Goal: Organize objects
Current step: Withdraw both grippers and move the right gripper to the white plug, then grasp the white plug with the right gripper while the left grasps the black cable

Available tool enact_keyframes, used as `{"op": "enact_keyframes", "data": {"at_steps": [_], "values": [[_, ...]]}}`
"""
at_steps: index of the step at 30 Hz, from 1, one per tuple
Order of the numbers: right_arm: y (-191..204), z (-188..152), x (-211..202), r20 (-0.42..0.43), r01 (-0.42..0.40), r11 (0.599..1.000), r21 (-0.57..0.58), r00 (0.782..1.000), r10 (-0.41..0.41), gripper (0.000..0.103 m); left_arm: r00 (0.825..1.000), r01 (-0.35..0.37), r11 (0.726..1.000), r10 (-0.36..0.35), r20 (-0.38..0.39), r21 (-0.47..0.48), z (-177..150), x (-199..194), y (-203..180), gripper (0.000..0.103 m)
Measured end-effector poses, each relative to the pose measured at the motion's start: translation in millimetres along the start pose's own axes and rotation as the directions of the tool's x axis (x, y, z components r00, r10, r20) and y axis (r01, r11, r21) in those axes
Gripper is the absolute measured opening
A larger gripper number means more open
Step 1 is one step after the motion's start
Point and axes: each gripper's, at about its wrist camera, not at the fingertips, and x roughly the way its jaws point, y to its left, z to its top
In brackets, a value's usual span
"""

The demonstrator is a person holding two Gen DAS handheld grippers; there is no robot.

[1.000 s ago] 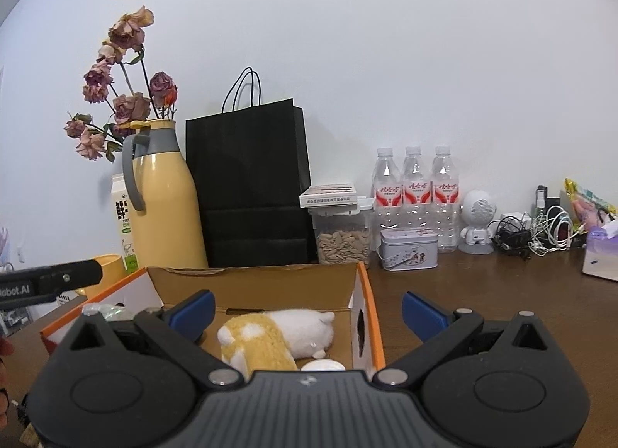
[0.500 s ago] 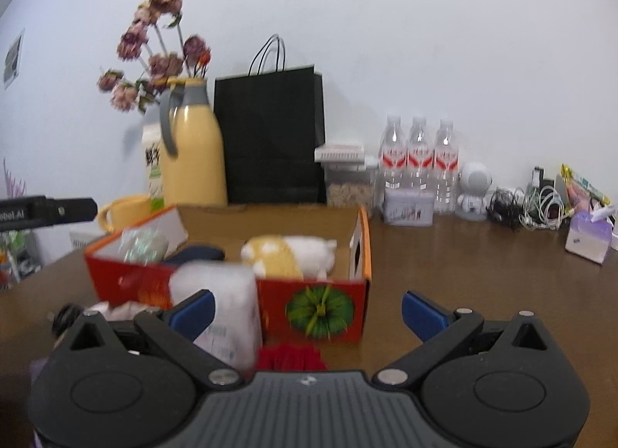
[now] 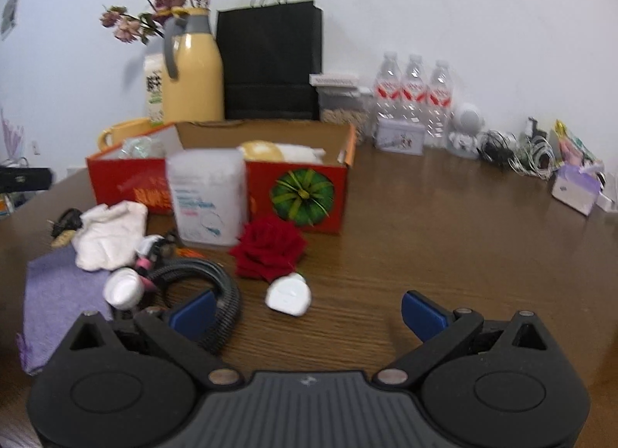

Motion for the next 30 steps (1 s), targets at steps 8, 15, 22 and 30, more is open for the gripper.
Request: {"op": "enact_keyframes", "data": {"at_steps": [8,15,22,30], "values": [[5.5,10.3,30.0,-0.074,-0.036,0.999,-0.019,0.997,0.034,0.057,0.999,-0.034,0.999,0.033,-0.040,-0.033,-10.2,-6.4,11.0,0.103],[6.5,13.1,34.5,-0.074,-0.050,0.999,-0.003,0.996,0.049,0.027,0.996,-0.062,0.997,0.058,-0.073,-0.049,-17.5,-5.9,17.4,0.103],[5.3,13.7,28.3,-0.035,-0.034,0.999,0.005,0.999,0.034,0.027,0.993,-0.078,0.996,0.073,-0.093,-0.049,-19.6,1.3,18.0,0.103],[5.8,11.4,2.5,0.126,0.028,1.000,0.008,0.992,-0.029,0.026,0.991,-0.088,0.994,0.082,-0.109,-0.058,-18.1,15.3,19.2,0.103]]}}
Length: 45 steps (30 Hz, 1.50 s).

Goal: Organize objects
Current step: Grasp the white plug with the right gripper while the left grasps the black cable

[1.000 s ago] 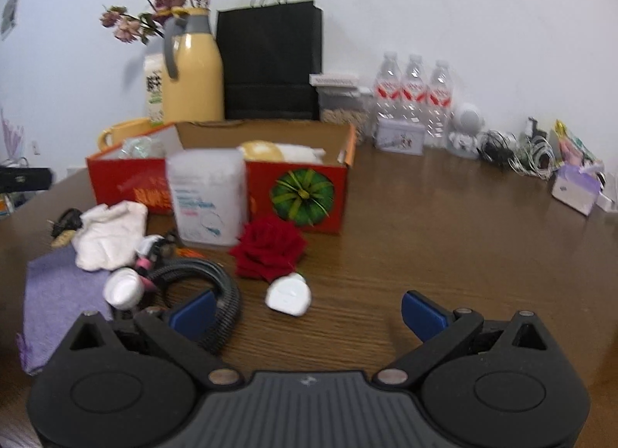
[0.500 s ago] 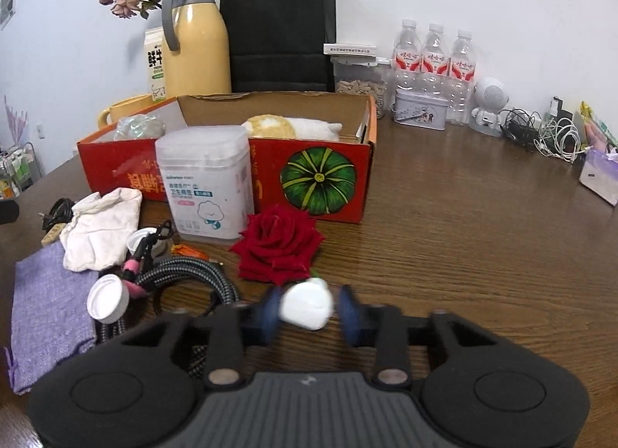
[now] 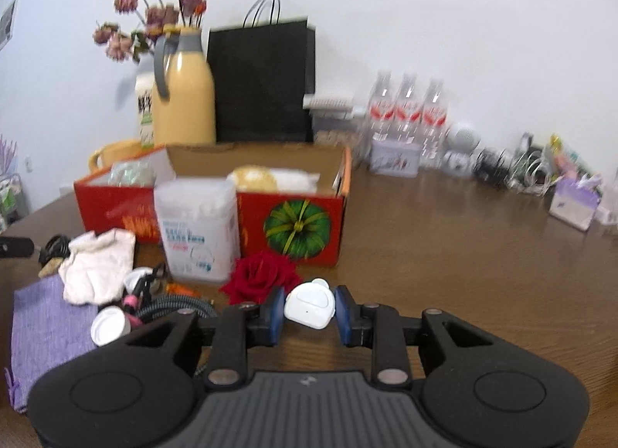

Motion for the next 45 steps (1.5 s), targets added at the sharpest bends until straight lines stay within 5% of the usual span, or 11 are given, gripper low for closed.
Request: {"op": "enact_keyframes", "data": {"at_steps": [22,28,30,33,45], "values": [[2.9,-1.1,-21.5,0.151,0.033,0.999,-0.010,0.988,-0.031,0.027,0.990,-0.033,0.999,0.034,-0.140,0.005,19.5,58.5,12.0,0.103],[4.9,-1.6,-21.9,0.156,0.036,0.999,-0.021,0.987,-0.033,0.027,0.988,-0.034,0.999,0.036,-0.149,0.015,20.6,65.9,12.1,0.090],[4.8,-1.6,-21.5,0.154,0.040,0.999,-0.019,0.987,-0.036,0.027,0.990,-0.025,0.999,0.028,-0.135,0.027,19.2,63.5,10.3,0.079],[4.7,-1.6,-21.1,0.151,0.044,0.999,-0.018,0.988,-0.041,0.027,0.993,-0.019,0.998,0.026,-0.114,0.054,16.2,59.3,5.4,0.049],[6.1,-1.5,-20.9,0.149,0.061,0.998,-0.028,0.987,-0.056,0.027,1.000,-0.007,1.000,0.008,-0.025,0.015,14.7,43.1,6.7,0.046]]}}
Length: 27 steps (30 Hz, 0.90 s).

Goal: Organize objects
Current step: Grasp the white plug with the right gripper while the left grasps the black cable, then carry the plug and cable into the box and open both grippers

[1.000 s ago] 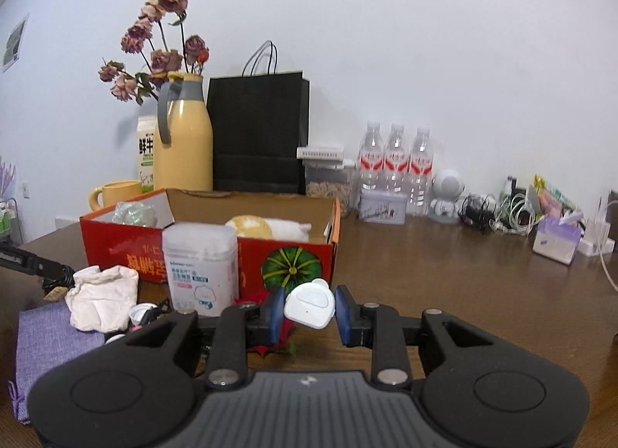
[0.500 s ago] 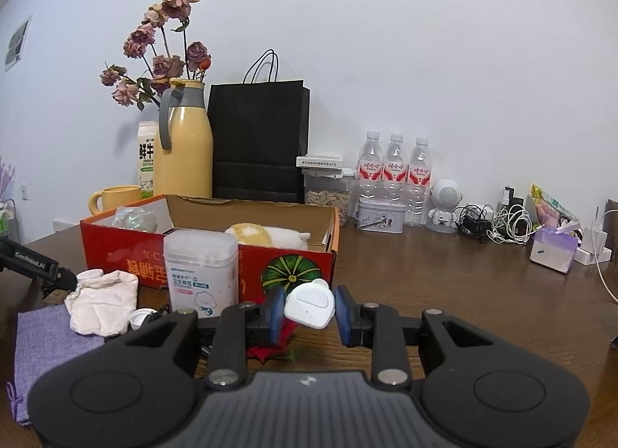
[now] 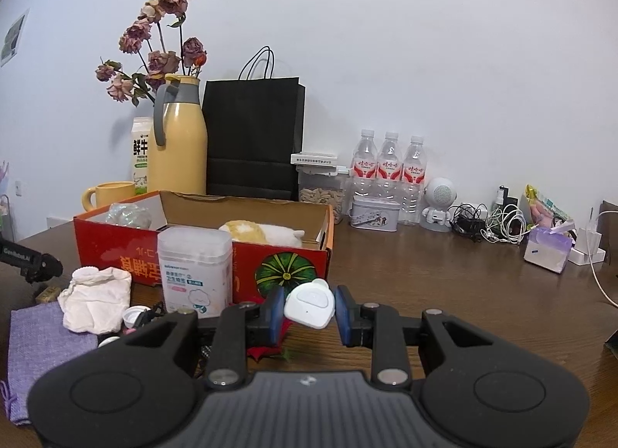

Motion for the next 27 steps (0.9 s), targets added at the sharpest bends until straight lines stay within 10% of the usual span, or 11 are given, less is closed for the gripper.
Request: {"op": "enact_keyframes", "data": {"at_steps": [27], "values": [[51.7,101.6,83.5,0.128,-0.140,0.987,-0.076,0.981,0.148,0.026,0.951,0.153,0.987,-0.158,0.267,0.039,101.5,7.8,-89.6,0.046]]}}
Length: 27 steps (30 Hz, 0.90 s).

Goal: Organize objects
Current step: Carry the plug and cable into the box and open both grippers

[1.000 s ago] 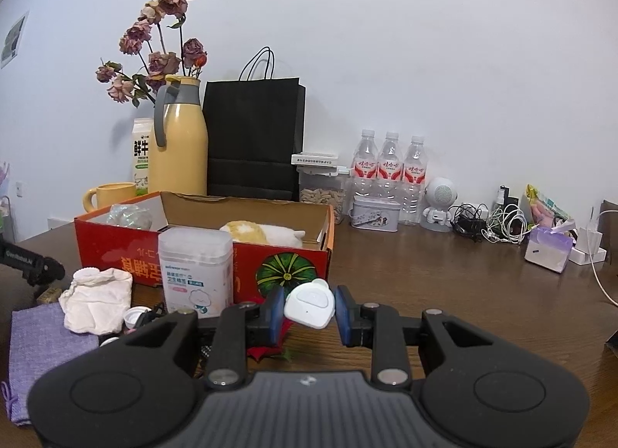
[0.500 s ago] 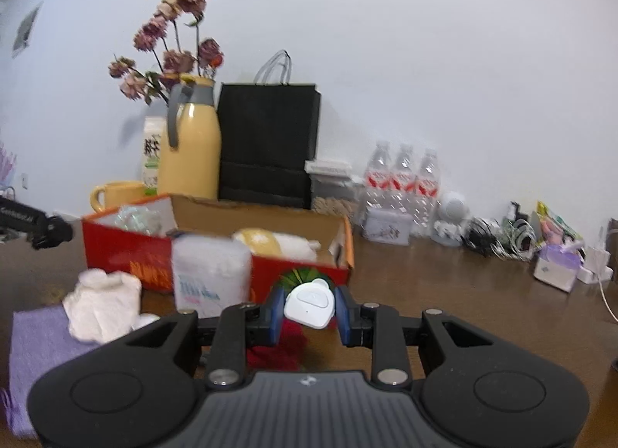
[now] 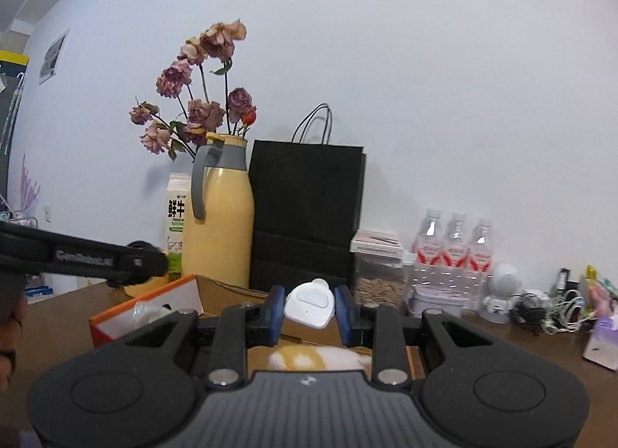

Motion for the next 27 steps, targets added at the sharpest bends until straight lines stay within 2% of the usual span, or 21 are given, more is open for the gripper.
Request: {"op": "enact_keyframes", "data": {"at_steps": [7,12,18,19,21,22,23,24,25,26,27], "values": [[-0.7,-3.8,54.8,-0.059,-0.052,0.996,0.072,0.997,0.056,0.026,0.998,-0.048,0.999,0.047,-0.032,-0.025,-7.8,37.6,10.2,0.046],[-2.4,-14.2,64.9,-0.130,-0.100,0.989,0.111,0.985,0.114,0.026,0.995,-0.061,0.998,0.060,-0.079,-0.008,-18.0,51.0,15.2,0.046],[1.1,-19.0,63.3,-0.153,-0.113,0.988,0.107,0.980,0.128,0.027,0.995,-0.048,0.999,0.049,-0.082,0.021,-24.7,47.8,9.7,0.047],[1.6,-19.7,62.6,-0.154,-0.111,0.988,0.107,0.980,0.127,0.027,0.996,-0.049,0.999,0.050,-0.075,0.019,-25.4,45.4,10.0,0.050],[2.4,-19.3,60.4,-0.156,-0.100,0.989,0.105,0.981,0.115,0.028,0.997,-0.044,0.999,0.045,-0.057,0.021,-25.0,40.8,10.0,0.064],[2.6,-19.3,58.1,-0.154,-0.093,0.990,0.104,0.982,0.108,0.030,0.998,-0.045,0.999,0.046,-0.043,0.018,-24.5,38.1,10.3,0.083],[2.4,-19.3,55.5,-0.147,-0.085,0.991,0.105,0.984,0.100,0.043,0.998,-0.051,0.999,0.051,-0.025,0.013,-24.3,35.1,10.8,0.103],[1.5,-19.0,54.1,-0.140,-0.078,0.991,0.108,0.986,0.093,0.066,0.998,-0.062,0.998,0.062,-0.005,0.011,-23.9,32.5,10.6,0.103],[0.7,-19.2,52.2,-0.132,-0.064,0.992,0.110,0.988,0.079,0.076,0.997,-0.074,0.997,0.074,0.011,0.012,-23.5,30.6,9.9,0.103],[0.3,-19.3,50.7,-0.126,-0.047,0.993,0.109,0.990,0.061,0.091,0.997,-0.076,0.997,0.076,0.013,0.010,-23.2,30.1,9.8,0.103],[-0.4,-19.3,49.3,-0.119,-0.033,0.994,0.107,0.992,0.046,0.096,0.997,-0.074,0.997,0.074,0.010,0.006,-22.7,30.2,10.0,0.103]]}}
